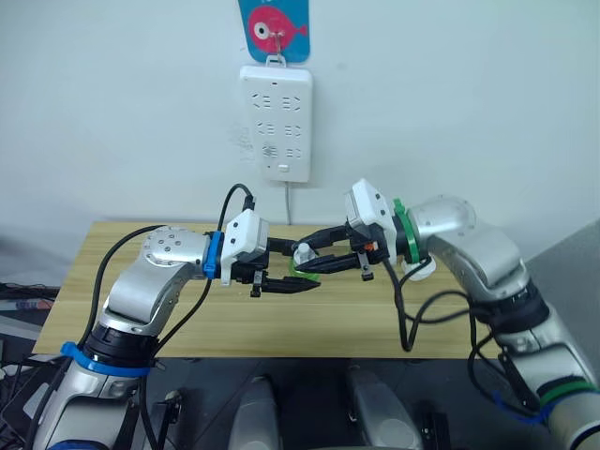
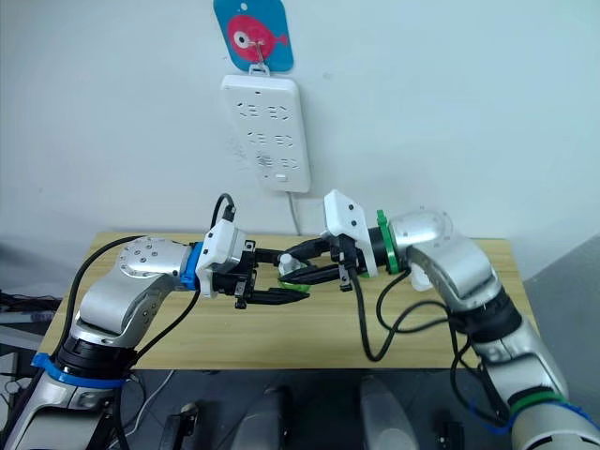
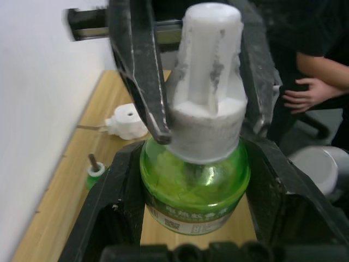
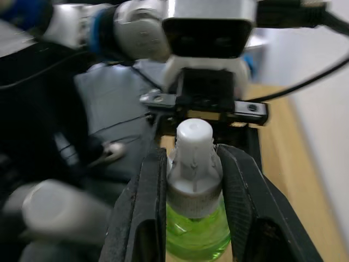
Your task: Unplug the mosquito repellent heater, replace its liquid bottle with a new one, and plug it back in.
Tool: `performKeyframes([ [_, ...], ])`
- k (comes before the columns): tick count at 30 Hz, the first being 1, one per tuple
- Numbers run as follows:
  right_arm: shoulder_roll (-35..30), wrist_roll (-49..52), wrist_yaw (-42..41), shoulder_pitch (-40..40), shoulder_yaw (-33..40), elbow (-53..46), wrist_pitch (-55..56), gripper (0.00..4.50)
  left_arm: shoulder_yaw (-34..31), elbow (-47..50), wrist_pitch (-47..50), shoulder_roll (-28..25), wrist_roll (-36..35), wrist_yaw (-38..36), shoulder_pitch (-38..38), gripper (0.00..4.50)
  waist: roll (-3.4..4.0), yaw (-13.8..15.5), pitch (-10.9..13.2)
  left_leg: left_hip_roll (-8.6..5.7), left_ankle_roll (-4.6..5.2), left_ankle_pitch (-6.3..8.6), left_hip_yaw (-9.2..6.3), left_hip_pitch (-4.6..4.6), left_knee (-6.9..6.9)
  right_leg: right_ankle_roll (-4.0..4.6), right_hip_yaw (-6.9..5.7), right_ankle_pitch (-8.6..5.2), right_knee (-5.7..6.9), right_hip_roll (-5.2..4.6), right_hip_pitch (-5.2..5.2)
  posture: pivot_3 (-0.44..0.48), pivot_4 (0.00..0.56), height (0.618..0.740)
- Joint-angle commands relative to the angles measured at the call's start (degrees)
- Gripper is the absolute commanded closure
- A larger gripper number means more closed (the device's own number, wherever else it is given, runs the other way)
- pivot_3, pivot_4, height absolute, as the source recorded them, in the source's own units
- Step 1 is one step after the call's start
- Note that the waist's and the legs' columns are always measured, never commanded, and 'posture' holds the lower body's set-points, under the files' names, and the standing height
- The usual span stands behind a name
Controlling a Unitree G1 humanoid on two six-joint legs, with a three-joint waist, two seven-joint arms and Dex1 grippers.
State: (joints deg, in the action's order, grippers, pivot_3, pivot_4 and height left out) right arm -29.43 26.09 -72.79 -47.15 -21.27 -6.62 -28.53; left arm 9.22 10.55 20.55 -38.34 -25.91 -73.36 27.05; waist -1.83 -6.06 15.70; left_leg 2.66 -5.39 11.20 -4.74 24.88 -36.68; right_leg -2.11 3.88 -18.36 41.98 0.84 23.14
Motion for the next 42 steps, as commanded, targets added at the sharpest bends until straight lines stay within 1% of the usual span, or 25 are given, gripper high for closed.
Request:
performKeyframes([
  [1, -2.6, 1.5, -0.7, 0.9, 4.4, -0.9, -1.3, 3.49, -0.7, 2.0, -1.5, -0.4, -0.3, -0.6, -1.0, 2.21, 0.00, 0.4, 0.0, -0.02, 0.00, 0.01, -0.01, 0.04, 0.00, 0.00, -0.02, 0.00, -0.02, -0.03, 0.00, -0.096, 0.184, 0.725],
  [3, -4.4, 1.0, 1.2, 2.5, 6.9, -2.1, -0.9, 2.74, -1.1, 2.0, -1.6, 0.2, -0.2, 0.6, -1.3, 2.21, 0.00, 0.7, 0.0, -0.02, 0.01, 0.01, 0.00, 0.06, 0.00, 0.00, -0.01, 0.00, -0.05, -0.05, 0.01, -0.105, 0.184, 0.725],
  [4, -5.6, 1.1, 2.0, 3.4, 8.3, -3.0, -1.4, 2.44, -1.2, 2.0, -1.5, 0.3, -0.2, 1.1, -1.5, 2.21, 0.00, 1.0, 0.0, -0.03, 0.01, 0.01, 0.00, 0.07, -0.01, 0.00, -0.01, 0.00, -0.05, -0.06, 0.01, -0.109, 0.185, 0.725],
  [7, -8.9, 2.1, 4.8, 7.4, 11.8, -8.0, -3.4, 1.36, -1.3, 0.9, -2.7, 1.2, 0.6, 2.3, -1.7, 2.21, 0.00, 1.2, 0.0, -0.07, 0.01, 0.01, 0.02, 0.07, -0.10, 0.00, 0.02, 0.00, -0.01, -0.09, 0.00, -0.117, 0.186, 0.725],
  [8, -9.2, 2.6, 6.6, 9.4, 12.8, -10.6, -4.5, 0.93, -1.1, 0.6, -3.0, 1.5, 0.8, 2.6, -1.6, 2.21, 0.00, 1.2, 0.0, -0.05, 0.01, 0.01, 0.03, 0.06, -0.14, -0.01, 0.03, 0.00, 0.00, -0.08, 0.00, -0.120, 0.186, 0.725],
  [11, -6.9, 5.1, 15.4, 16.5, 15.3, -20.5, -9.4, 0.02, -0.5, -0.1, -3.5, 2.7, 1.2, 3.1, -0.9, 2.21, 0.00, 1.0, 0.0, 0.00, 0.01, 0.01, 0.02, 0.03, -0.14, -0.01, 0.03, 0.00, 0.04, -0.02, -0.01, -0.128, 0.188, 0.725],
  [14, -2.8, 4.6, 23.5, 20.2, 14.2, -27.0, -12.2, 0.00, -0.2, -0.7, -3.7, 3.6, 1.5, 3.0, -0.3, 2.21, 0.01, 0.3, 0.0, 0.03, 0.01, 0.01, 0.06, 0.03, -0.09, 0.00, 0.10, 0.00, 0.09, 0.03, 0.04, -0.134, 0.187, 0.725],
  [16, -0.5, 3.0, 27.7, 21.1, 12.7, -28.9, -12.7, 0.00, -0.1, -1.2, -3.8, 3.9, 1.8, 2.9, 0.1, 2.21, 0.01, 0.1, 0.0, 0.02, 0.01, 0.01, 0.05, 0.03, -0.11, -0.01, 0.10, 0.00, 0.10, 0.03, 0.04, -0.139, 0.186, 0.725],
  [19, 3.1, -0.3, 32.9, 20.4, 10.0, -28.2, -12.1, 0.00, 0.1, -1.9, -4.1, 4.4, 2.0, 2.5, 0.6, 2.21, 0.00, -0.1, -0.1, 0.00, 0.00, 0.00, 0.06, 0.03, -0.15, -0.01, 0.11, 0.00, 0.10, 0.02, 0.01, -0.143, 0.186, 0.725],
  [21, 4.7, -2.9, 34.7, 19.3, 7.7, -26.1, -11.1, 0.00, 0.3, -2.1, -4.4, 4.8, 2.3, 2.4, 0.9, 2.21, 0.00, -0.2, -0.1, 0.00, 0.00, 0.00, 0.05, 0.03, -0.14, -0.01, 0.11, 0.00, 0.09, 0.02, 0.01, -0.143, 0.186, 0.725],
  [24, 4.8, -5.0, 34.7, 18.5, 6.7, -23.0, -9.5, 0.00, 0.8, -1.9, -4.7, 4.9, 2.5, 2.0, 0.8, 2.21, 0.00, -0.3, -0.1, -0.01, 0.00, 0.00, 0.06, 0.03, -0.13, -0.01, 0.10, 0.00, 0.08, 0.02, 0.01, -0.148, 0.183, 0.725],
  [27, 2.4, -4.5, 32.4, 18.1, 9.3, -21.0, -8.8, 0.00, 0.7, -1.7, -4.6, 4.7, 2.5, 2.0, 0.7, 2.21, 0.00, -0.3, -0.1, -0.02, 0.00, 0.00, 0.04, 0.04, -0.12, -0.01, 0.08, 0.00, 0.07, 0.00, 0.01, -0.145, 0.184, 0.725],
  [29, -0.1, -2.6, 29.9, 18.0, 11.9, -20.8, -9.2, 0.00, 0.5, -1.6, -4.4, 4.5, 2.6, 2.0, 0.4, 2.21, 0.00, -0.3, -0.1, -0.03, 0.00, 0.00, 0.05, 0.04, -0.12, -0.01, 0.09, 0.00, 0.06, 0.00, 0.01, -0.142, 0.185, 0.725],
  [32, -6.6, 2.1, 23.5, 18.3, 15.7, -21.3, -11.1, 0.00, 0.3, -1.1, -4.2, 4.2, 2.6, 2.2, -0.3, 2.21, 0.00, -0.2, -0.1, -0.04, 0.01, 0.01, 0.05, 0.04, -0.13, -0.01, 0.09, 0.00, 0.06, -0.01, 0.00, -0.141, 0.186, 0.725],
  [35, -11.6, 6.8, 18.3, 19.1, 16.9, -23.4, -13.4, 0.00, 0.0, -0.8, -3.7, 4.2, 2.5, 2.6, -0.5, 2.21, 0.00, -0.2, -0.1, -0.04, 0.02, 0.01, 0.07, 0.04, -0.12, -0.01, 0.10, 0.00, 0.04, -0.02, 0.00, -0.140, 0.189, 0.725],
  [37, -11.6, 9.0, 18.4, 19.2, 16.4, -25.5, -14.7, 0.00, 0.0, -0.5, -3.4, 4.3, 2.4, 2.9, -0.4, 2.21, 0.00, -0.3, -0.1, -0.02, 0.02, 0.01, 0.04, 0.02, -0.10, -0.01, 0.08, 0.00, 0.05, 0.02, 0.00, -0.140, 0.189, 0.725],
  [40, -7.2, 7.9, 23.1, 18.1, 13.7, -26.8, -15.1, 0.00, 0.1, -0.3, -3.2, 4.4, 2.3, 2.9, -0.3, 2.21, 0.00, -0.8, -0.1, 0.05, 0.02, 0.01, 0.06, -0.03, -0.08, -0.01, 0.11, 0.00, 0.08, 0.08, 0.00, -0.141, 0.189, 0.725],
  [42, -4.1, 5.3, 26.0, 17.2, 11.1, -26.6, -14.4, 0.00, 0.2, -0.3, -3.1, 4.5, 2.4, 2.8, -0.2, 2.21, 0.01, -0.9, -0.1, 0.05, 0.01, 0.01, 0.06, -0.03, -0.08, -0.01, 0.12, 0.00, 0.10, 0.09, 0.01, -0.142, 0.190, 0.725],
])
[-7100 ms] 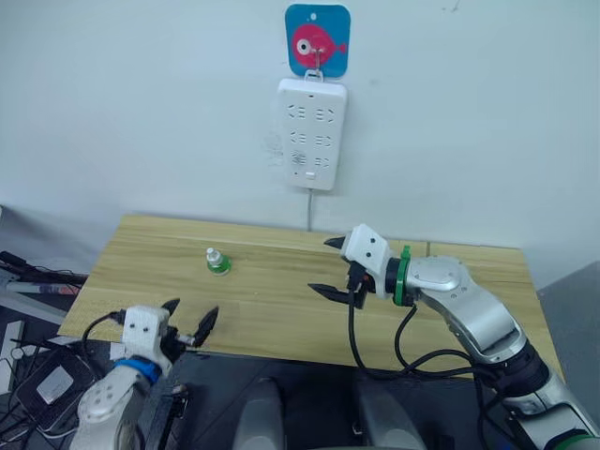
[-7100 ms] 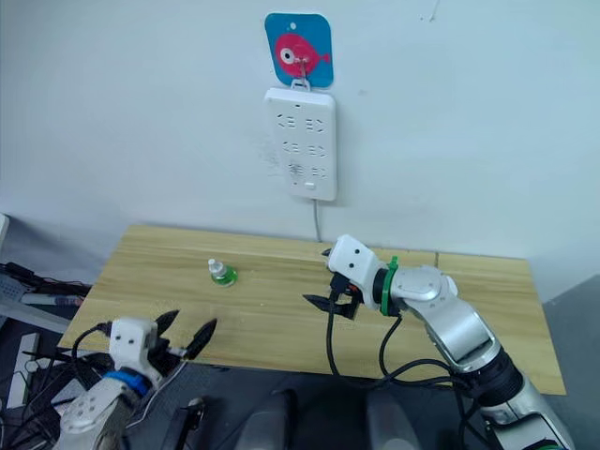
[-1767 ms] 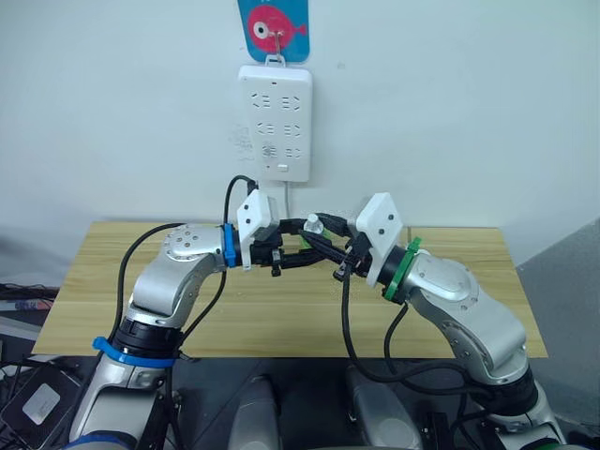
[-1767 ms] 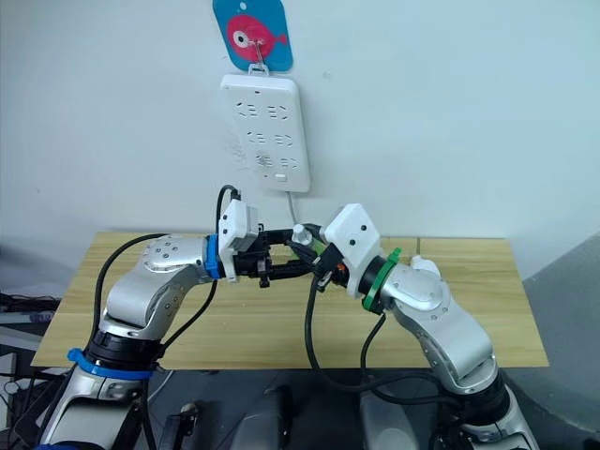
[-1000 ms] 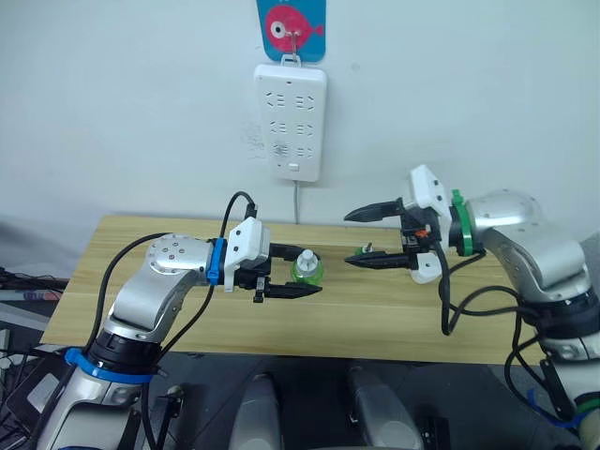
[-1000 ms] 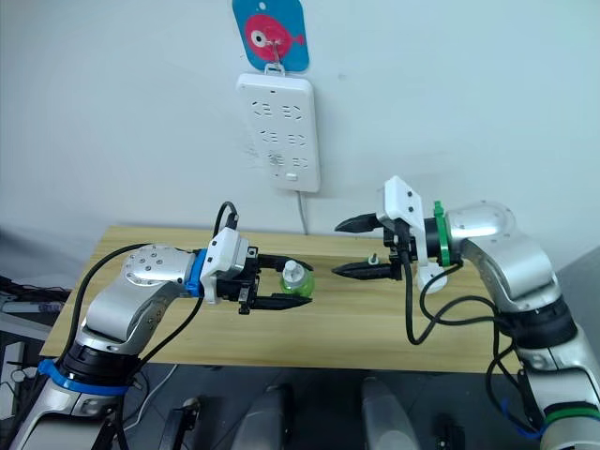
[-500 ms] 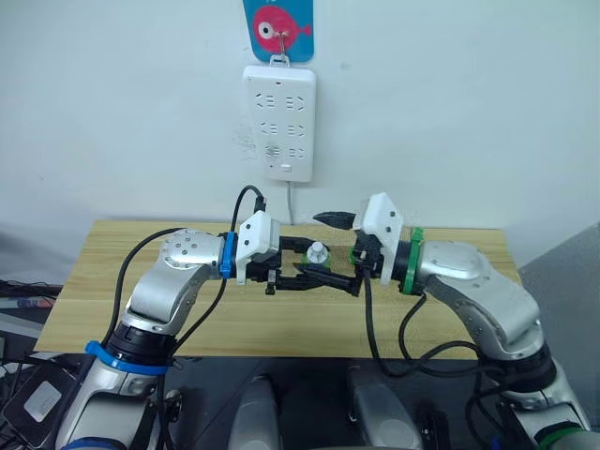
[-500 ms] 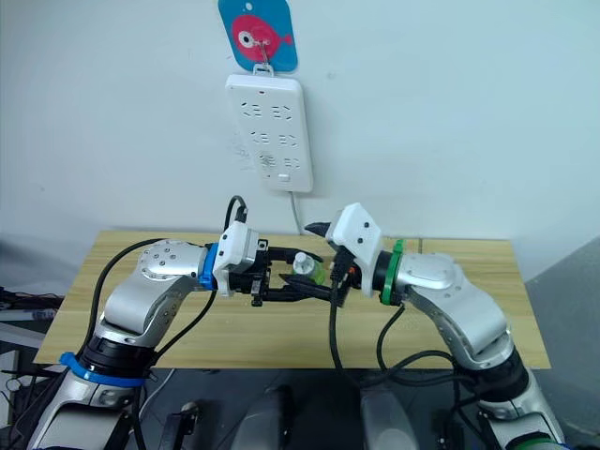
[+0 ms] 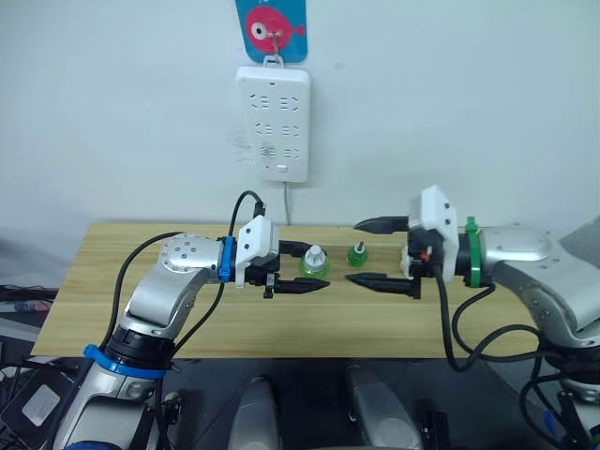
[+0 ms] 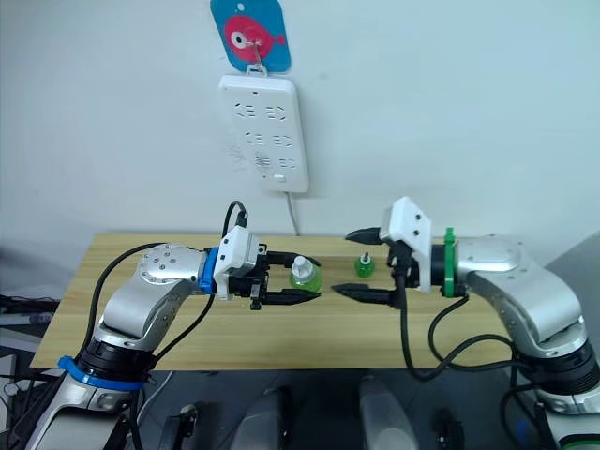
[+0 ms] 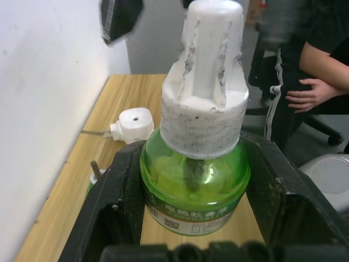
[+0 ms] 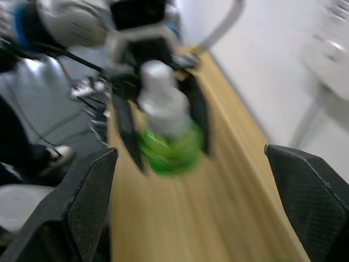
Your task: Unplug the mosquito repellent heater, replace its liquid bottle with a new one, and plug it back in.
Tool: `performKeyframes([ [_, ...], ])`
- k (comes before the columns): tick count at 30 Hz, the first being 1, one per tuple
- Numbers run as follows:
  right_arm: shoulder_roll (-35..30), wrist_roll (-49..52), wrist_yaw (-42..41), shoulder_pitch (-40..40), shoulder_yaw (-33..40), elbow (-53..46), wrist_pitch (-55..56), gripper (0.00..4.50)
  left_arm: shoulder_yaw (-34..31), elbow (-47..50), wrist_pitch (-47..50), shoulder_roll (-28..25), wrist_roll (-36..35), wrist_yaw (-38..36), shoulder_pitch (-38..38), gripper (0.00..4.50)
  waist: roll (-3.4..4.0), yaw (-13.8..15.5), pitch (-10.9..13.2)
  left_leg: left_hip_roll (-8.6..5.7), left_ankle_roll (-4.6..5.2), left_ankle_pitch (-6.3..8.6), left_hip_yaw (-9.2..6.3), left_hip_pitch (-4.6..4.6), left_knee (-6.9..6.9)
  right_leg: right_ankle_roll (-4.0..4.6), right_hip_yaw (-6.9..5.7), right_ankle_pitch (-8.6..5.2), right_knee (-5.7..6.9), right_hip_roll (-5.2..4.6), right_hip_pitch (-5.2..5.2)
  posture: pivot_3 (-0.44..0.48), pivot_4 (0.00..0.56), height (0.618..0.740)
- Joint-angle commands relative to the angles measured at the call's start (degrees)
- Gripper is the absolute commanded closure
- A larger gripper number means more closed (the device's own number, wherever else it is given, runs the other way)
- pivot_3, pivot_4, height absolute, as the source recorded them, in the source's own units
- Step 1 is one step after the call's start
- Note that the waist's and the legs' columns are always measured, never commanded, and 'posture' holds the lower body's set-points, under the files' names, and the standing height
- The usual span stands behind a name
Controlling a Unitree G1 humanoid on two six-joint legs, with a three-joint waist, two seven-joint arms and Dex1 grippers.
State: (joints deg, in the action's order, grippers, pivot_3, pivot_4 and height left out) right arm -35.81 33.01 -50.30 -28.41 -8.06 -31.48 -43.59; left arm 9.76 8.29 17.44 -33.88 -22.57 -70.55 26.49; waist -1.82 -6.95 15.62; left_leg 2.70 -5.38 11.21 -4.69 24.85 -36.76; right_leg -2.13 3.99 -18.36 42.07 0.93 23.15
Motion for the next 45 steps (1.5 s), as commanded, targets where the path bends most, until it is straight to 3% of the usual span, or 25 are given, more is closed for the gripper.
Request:
performKeyframes([
  [1, 3.9, -2.7, 5.0, -2.1, -3.2, -1.3, 1.0, 0.00, -0.2, 2.0, 0.0, 0.1, -0.9, 0.0, 0.4, 2.21, 0.00, 0.1, 0.0, -0.01, -0.01, 0.00, 0.00, 0.01, -0.02, 0.00, 0.00, 0.00, 0.00, -0.01, 0.00, -0.142, 0.190, 0.725],
  [7, 9.5, -10.1, 10.3, -5.2, -7.2, 4.7, 4.5, 0.00, 0.1, 2.3, 0.1, 0.4, -0.9, -0.1, 0.4, 2.21, 0.00, 0.4, 0.0, -0.05, -0.01, 0.00, 0.01, 0.03, -0.03, 0.00, 0.00, 0.00, -0.02, -0.05, 0.00, -0.140, 0.190, 0.725],
  [18, -7.0, -2.1, -2.4, -1.6, 2.9, 3.7, 1.1, 0.00, -0.6, 2.8, -0.1, -0.5, -1.0, 0.0, -1.3, 2.21, 0.00, 0.9, 0.0, -0.09, 0.00, 0.00, 0.04, 0.04, -0.02, 0.00, 0.01, 0.00, -0.07, -0.10, -0.01, -0.146, 0.194, 0.725],
  [21, -8.3, 1.3, -4.6, -1.0, 3.1, 1.3, -0.9, 0.00, -0.7, 2.7, -0.3, -0.6, -0.9, -0.3, -1.5, 2.21, 0.00, 0.5, 0.0, -0.03, 0.01, 0.01, 0.03, 0.02, 0.00, 0.00, 0.00, 0.00, -0.06, -0.04, -0.01, -0.149, 0.194, 0.725],
  [33, 3.0, 2.4, 2.3, -7.3, -4.5, 0.3, -5.7, 0.00, 0.0, 2.6, -0.3, -0.4, -0.5, -0.9, -1.2, 2.21, 0.00, 0.5, 0.0, -0.06, 0.00, 0.00, 0.03, 0.04, -0.01, 0.00, 0.02, 0.00, -0.06, -0.06, 0.00, -0.149, 0.194, 0.725],
  [36, 3.4, 2.4, 1.5, -7.9, -4.7, 1.1, -5.2, 0.61, 0.1, 2.6, -0.3, -0.4, -0.4, -0.9, -1.2, 2.21, 0.00, 0.5, 0.0, -0.06, 0.00, 0.00, 0.02, 0.04, -0.01, 0.00, 0.01, 0.00, -0.07, -0.06, -0.01, -0.141, 0.195, 0.725],
  [45, 2.5, 1.1, -1.1, -8.1, -5.2, 0.9, -2.3, 3.90, 0.0, 3.1, 0.7, -0.7, -0.5, -0.4, -2.0, 2.21, 0.00, 0.5, 0.0, -0.04, 0.00, 0.00, 0.02, 0.03, 0.00, 0.00, 0.01, 0.00, -0.07, -0.06, 0.00, -0.139, 0.191, 0.725],
])
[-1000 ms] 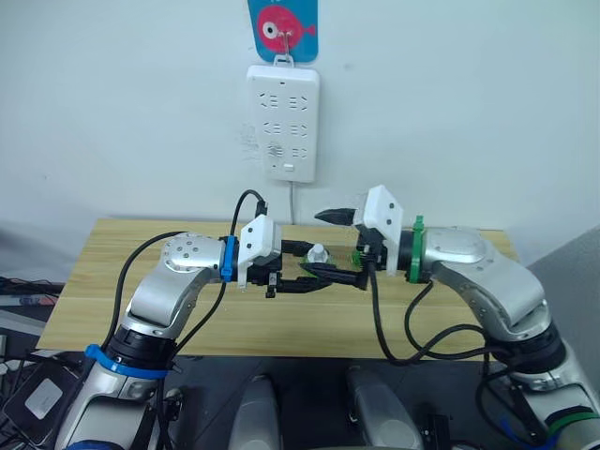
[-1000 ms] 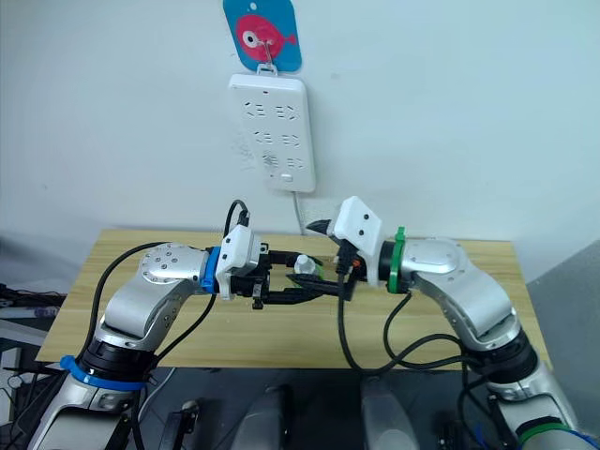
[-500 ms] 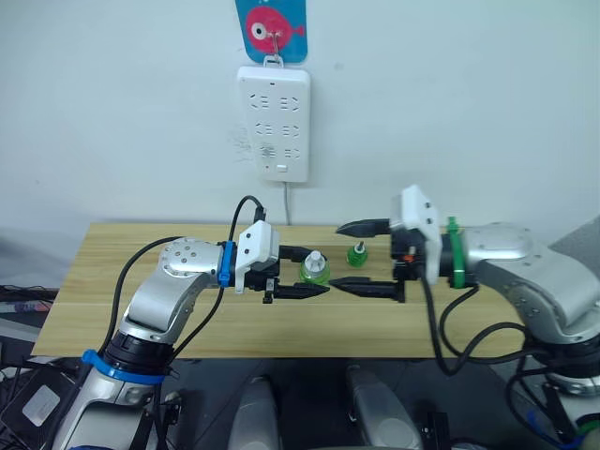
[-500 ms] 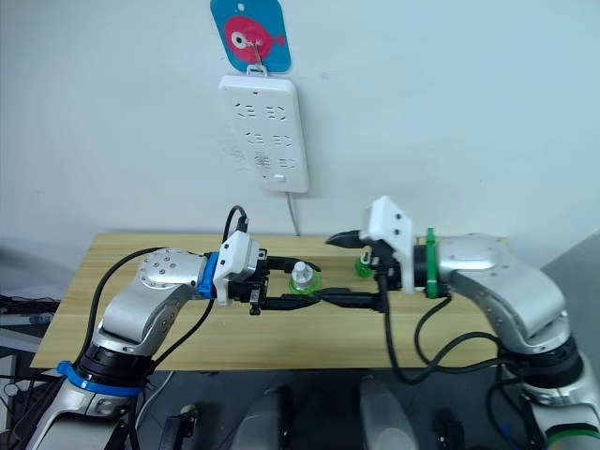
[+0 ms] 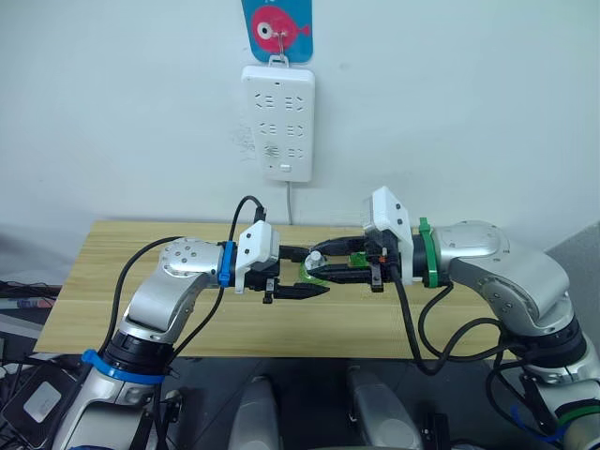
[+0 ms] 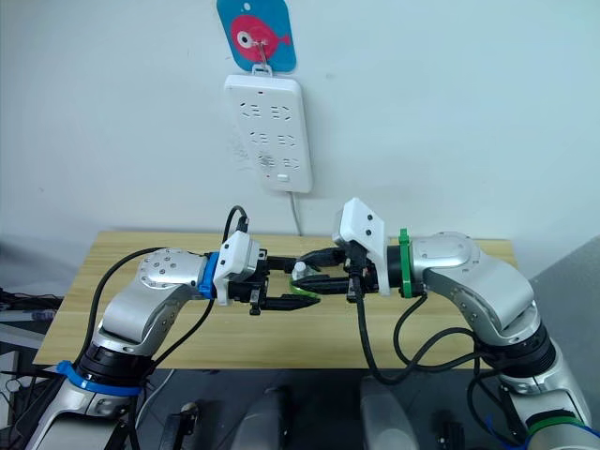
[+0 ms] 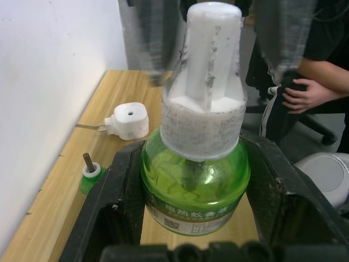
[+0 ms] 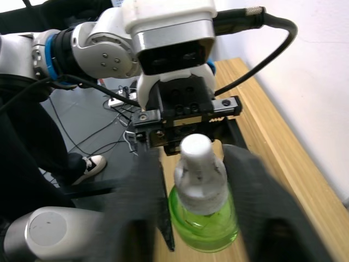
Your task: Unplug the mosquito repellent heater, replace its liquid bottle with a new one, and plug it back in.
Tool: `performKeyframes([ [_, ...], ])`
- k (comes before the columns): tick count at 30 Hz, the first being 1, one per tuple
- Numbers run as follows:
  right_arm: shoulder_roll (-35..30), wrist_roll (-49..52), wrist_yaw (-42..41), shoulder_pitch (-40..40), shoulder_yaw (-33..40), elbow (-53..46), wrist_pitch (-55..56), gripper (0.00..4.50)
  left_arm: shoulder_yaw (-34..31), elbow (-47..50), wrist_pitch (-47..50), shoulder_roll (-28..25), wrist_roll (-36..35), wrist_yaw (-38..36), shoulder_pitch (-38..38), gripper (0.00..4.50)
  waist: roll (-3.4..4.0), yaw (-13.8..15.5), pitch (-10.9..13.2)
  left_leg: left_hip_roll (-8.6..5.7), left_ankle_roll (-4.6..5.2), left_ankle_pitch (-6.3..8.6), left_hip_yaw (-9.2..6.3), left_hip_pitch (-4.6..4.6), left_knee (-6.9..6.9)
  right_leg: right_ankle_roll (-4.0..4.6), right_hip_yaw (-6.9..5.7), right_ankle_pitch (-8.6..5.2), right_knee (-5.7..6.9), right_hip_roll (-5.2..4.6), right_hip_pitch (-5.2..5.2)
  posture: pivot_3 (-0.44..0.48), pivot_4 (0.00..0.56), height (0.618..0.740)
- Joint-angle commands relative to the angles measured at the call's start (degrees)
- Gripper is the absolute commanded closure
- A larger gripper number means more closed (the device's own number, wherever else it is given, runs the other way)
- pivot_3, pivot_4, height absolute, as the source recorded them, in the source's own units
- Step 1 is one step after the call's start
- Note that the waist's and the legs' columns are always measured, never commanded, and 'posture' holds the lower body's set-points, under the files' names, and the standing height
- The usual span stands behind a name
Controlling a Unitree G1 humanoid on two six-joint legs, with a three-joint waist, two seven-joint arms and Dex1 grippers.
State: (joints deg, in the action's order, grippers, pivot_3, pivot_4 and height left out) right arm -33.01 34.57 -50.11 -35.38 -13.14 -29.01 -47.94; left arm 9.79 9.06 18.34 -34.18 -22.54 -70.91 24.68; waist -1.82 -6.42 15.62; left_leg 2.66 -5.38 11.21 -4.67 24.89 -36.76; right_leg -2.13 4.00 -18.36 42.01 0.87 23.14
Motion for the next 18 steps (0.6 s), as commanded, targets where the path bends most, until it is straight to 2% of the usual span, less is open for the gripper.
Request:
performKeyframes([
  [1, -0.3, -0.3, -1.3, -1.4, 0.2, -1.5, 2.3, 4.21, 0.0, 2.3, -0.2, -0.6, -0.5, -0.1, -0.3, 2.21, 0.00, 0.0, 0.0, 0.00, 0.00, 0.00, 0.00, 0.00, 0.00, 0.00, 0.00, 0.00, 0.00, 0.00, 0.00, -0.139, 0.191, 0.725],
  [6, -0.7, 3.3, -2.2, -2.6, 4.1, -1.7, 1.4, 4.24, 0.7, 3.1, 4.2, -2.2, -0.9, 0.3, -2.7, 2.21, 0.00, -0.2, 0.0, 0.00, 0.00, 0.00, 0.00, 0.00, 0.00, 0.00, 0.00, 0.00, 0.00, 0.00, 0.00, -0.137, 0.191, 0.725],
  [9, -1.1, 7.4, -0.8, -3.9, 8.5, -2.0, -0.9, 4.24, 1.3, 0.3, 3.8, -5.0, 2.4, 0.7, -5.9, 2.21, 0.00, -0.2, 0.0, 0.02, 0.00, 0.00, -0.01, -0.01, 0.02, 0.00, -0.01, 0.00, 0.00, 0.00, 0.01, -0.136, 0.194, 0.725],
  [11, -1.8, 7.8, 0.4, -2.9, 10.1, -1.5, -1.8, 4.24, 0.5, -3.5, 3.2, -5.9, 5.0, 3.5, -7.9, 2.21, 0.00, -0.1, 0.0, 0.02, 0.00, 0.00, -0.01, -0.01, 0.05, 0.00, -0.01, 0.00, 0.00, 0.00, 0.02, -0.140, 0.198, 0.725],
  [16, -2.8, -1.0, 2.5, 6.6, 6.4, 0.9, 5.1, 4.24, -1.3, -7.1, 0.1, -7.3, 8.6, 7.7, -11.1, 2.21, -0.02, 0.3, 0.0, 0.01, 0.01, 0.01, -0.02, 0.00, 0.07, 0.00, -0.01, 0.00, -0.06, 0.00, 0.01, -0.125, 0.215, 0.725],
  [18, -1.3, -11.8, 6.4, 13.2, 2.2, 8.0, 17.4, 4.24, -2.3, -5.4, 0.3, -7.8, 8.5, 8.8, -13.2, 2.21, -0.05, 0.4, 0.0, -0.03, 0.01, 0.01, 0.07, 0.03, 0.07, 0.00, 0.07, -0.01, -0.06, -0.05, 0.07, -0.107, 0.222, 0.725],
])
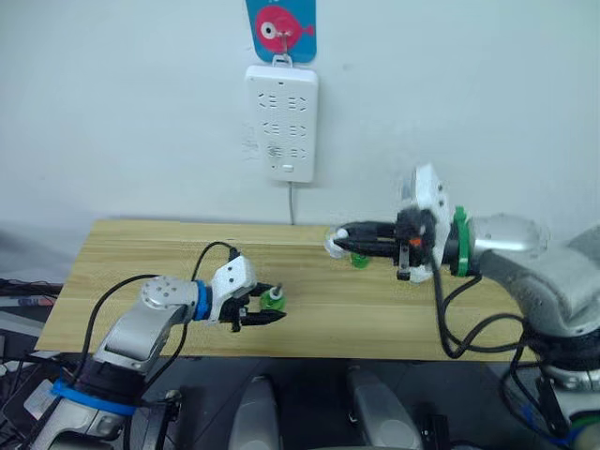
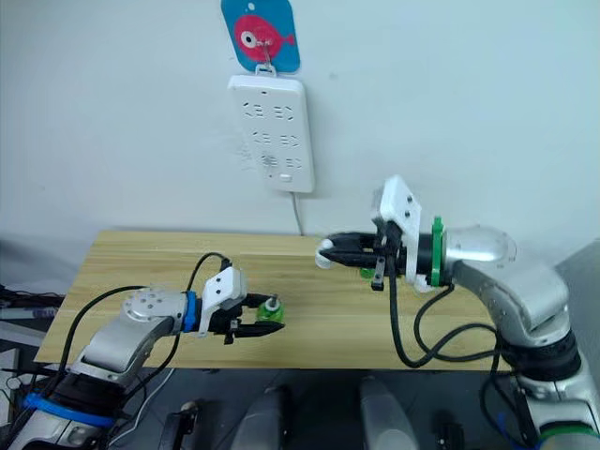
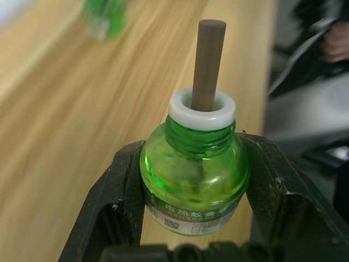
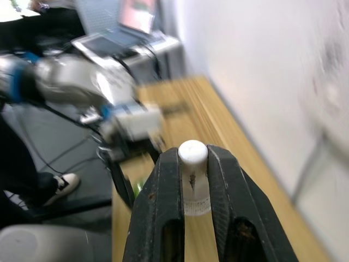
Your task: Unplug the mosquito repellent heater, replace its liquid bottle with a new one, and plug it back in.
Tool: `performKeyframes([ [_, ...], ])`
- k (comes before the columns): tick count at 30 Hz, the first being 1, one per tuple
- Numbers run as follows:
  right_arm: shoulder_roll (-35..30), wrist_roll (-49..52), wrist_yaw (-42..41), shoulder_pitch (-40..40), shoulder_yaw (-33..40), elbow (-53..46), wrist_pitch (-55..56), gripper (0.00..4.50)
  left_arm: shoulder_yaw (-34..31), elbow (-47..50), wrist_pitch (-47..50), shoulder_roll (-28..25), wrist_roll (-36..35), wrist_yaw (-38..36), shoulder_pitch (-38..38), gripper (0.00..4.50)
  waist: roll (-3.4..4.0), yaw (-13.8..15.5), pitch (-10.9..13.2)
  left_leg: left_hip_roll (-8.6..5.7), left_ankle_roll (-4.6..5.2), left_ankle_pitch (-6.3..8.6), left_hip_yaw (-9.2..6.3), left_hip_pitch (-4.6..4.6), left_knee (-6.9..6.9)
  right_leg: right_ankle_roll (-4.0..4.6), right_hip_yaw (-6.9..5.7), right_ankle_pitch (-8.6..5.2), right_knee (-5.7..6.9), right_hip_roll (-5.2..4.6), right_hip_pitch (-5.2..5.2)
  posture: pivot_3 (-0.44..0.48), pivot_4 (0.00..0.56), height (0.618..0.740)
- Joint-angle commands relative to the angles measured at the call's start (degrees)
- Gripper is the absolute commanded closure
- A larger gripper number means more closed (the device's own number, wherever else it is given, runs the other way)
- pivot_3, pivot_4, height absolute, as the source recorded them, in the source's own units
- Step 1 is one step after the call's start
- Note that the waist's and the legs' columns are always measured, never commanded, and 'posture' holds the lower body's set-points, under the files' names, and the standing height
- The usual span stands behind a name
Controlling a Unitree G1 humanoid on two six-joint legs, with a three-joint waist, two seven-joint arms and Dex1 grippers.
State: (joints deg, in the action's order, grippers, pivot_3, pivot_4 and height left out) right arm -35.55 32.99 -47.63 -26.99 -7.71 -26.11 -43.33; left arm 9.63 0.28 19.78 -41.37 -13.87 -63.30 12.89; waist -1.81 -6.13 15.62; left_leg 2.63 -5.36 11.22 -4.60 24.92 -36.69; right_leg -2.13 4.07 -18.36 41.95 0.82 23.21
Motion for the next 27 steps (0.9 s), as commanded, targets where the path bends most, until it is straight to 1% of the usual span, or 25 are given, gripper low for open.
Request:
performKeyframes([
  [1, 2.2, -15.8, 6.2, 7.9, -5.4, 9.9, 19.9, 4.24, -2.5, 4.7, -0.5, -0.8, -0.5, 1.6, -2.6, 2.21, -0.11, 0.1, -0.1, 0.01, 0.00, 0.00, -0.02, -0.01, 0.00, 0.00, -0.02, 0.00, -0.01, 0.00, -0.04, -0.102, 0.225, 0.725],
  [2, 3.7, -20.2, 8.8, 10.2, -6.6, 14.3, 26.1, 4.24, -2.9, 6.1, -0.1, -1.0, -0.8, 1.8, -3.7, 2.21, -0.11, 0.1, -0.1, 0.04, 0.00, 0.00, -0.02, -0.03, 0.01, 0.00, -0.02, 0.00, -0.02, 0.00, -0.05, -0.085, 0.229, 0.725],
  [3, 5.7, -21.9, 10.4, 11.6, -6.8, 18.0, 29.5, 4.24, -3.2, 7.4, 0.2, -1.2, -1.0, 2.0, -4.7, 2.21, -0.11, 0.3, -0.1, 0.03, 0.00, 0.00, 0.01, -0.03, 0.00, -0.01, -0.01, 0.00, -0.02, 0.00, -0.05, -0.078, 0.233, 0.725],
  [7, 11.0, -29.3, 16.6, 12.4, -7.2, 34.3, 42.5, 4.24, -4.0, 11.0, 1.8, -1.8, -1.9, 2.3, -7.0, 2.21, -0.01, 0.5, 0.0, 0.06, -0.01, 0.00, 0.08, -0.09, 0.05, 0.00, 0.06, 0.00, 0.02, 0.02, 0.00, -0.061, 0.240, 0.725],
  [10, 14.2, -30.9, 18.0, 11.1, -6.3, 43.6, 48.1, 4.24, -4.5, 12.8, 3.1, -2.1, -2.5, 2.5, -7.3, 2.21, 0.01, 0.8, 0.0, 0.07, -0.01, -0.01, 0.07, -0.12, 0.06, 0.00, 0.06, 0.00, 0.03, 0.05, -0.02, -0.043, 0.246, 0.725],
  [14, 16.4, -32.0, 18.5, 8.9, -5.3, 51.8, 52.8, 4.24, -4.5, 13.6, 3.7, -2.4, -2.9, 2.3, -6.8, 2.21, 0.01, 1.2, 0.0, 0.07, -0.01, 0.00, 0.07, -0.12, 0.10, 0.00, 0.05, 0.00, 0.02, 0.05, -0.03, -0.036, 0.247, 0.725],
  [16, 17.0, -32.1, 18.4, 8.4, -4.7, 54.4, 54.0, 4.24, -4.6, 13.7, 3.8, -2.5, -3.1, 2.3, -6.5, 2.21, 0.01, 1.4, 0.0, 0.06, -0.01, 0.00, 0.06, -0.12, 0.14, 0.00, 0.04, 0.00, 0.02, 0.05, -0.03, -0.036, 0.247, 0.725],
  [18, 17.1, -31.3, 17.6, 8.7, -3.9, 54.9, 54.7, 3.50, -4.6, 13.8, 4.0, -2.4, -3.4, 2.1, -6.3, 2.21, 0.01, 1.4, 0.0, 0.05, -0.01, 0.00, 0.06, -0.12, 0.14, 0.01, 0.04, 0.00, 0.02, 0.04, -0.04, -0.037, 0.244, 0.725],
  [19, 17.1, -30.8, 16.9, 9.0, -3.5, 54.6, 54.7, 3.27, -4.6, 13.8, 3.9, -2.4, -3.5, 2.1, -6.1, 2.21, 0.01, 1.5, 0.0, 0.05, -0.01, 0.00, 0.05, -0.12, 0.14, 0.01, 0.03, 0.00, 0.02, 0.04, -0.04, -0.043, 0.243, 0.725],
  [22, 16.5, -29.3, 15.5, 10.3, -1.8, 51.1, 53.8, 2.22, -4.4, 13.5, 3.8, -2.0, -4.1, 1.9, -5.5, 2.21, 0.01, 1.5, 0.0, 0.05, -0.01, 0.00, 0.05, -0.12, 0.14, 0.01, 0.03, 0.00, 0.02, 0.04, -0.04, -0.054, 0.236, 0.725],
  [24, 15.1, -28.0, 13.4, 11.7, -1.1, 45.6, 51.5, 1.49, -4.2, 13.1, 3.5, -1.6, -4.9, 1.3, -4.7, 2.21, 0.04, 1.5, 0.0, 0.06, -0.01, 0.00, 0.04, -0.12, 0.15, 0.01, 0.03, 0.00, 0.02, 0.04, -0.04, -0.066, 0.232, 0.725],
  [26, 12.6, -26.3, 9.8, 13.2, -1.5, 36.8, 47.3, 0.78, -4.0, 13.0, 3.2, -0.9, -6.3, 0.1, -3.7, 2.21, 0.04, 1.4, 0.0, 0.04, -0.01, -0.01, 0.04, -0.12, 0.14, 0.01, 0.04, 0.00, 0.02, 0.03, -0.05, -0.077, 0.230, 0.725],
  [27, 10.6, -24.0, 6.8, 13.8, -2.2, 29.4, 43.1, 0.77, -3.7, 13.2, 3.1, -0.4, -7.3, -0.8, -2.8, 2.21, 0.07, 1.4, 0.0, 0.03, -0.02, -0.01, 0.04, -0.12, 0.14, 0.01, 0.04, 0.00, 0.02, 0.03, -0.05, -0.087, 0.230, 0.725],
])
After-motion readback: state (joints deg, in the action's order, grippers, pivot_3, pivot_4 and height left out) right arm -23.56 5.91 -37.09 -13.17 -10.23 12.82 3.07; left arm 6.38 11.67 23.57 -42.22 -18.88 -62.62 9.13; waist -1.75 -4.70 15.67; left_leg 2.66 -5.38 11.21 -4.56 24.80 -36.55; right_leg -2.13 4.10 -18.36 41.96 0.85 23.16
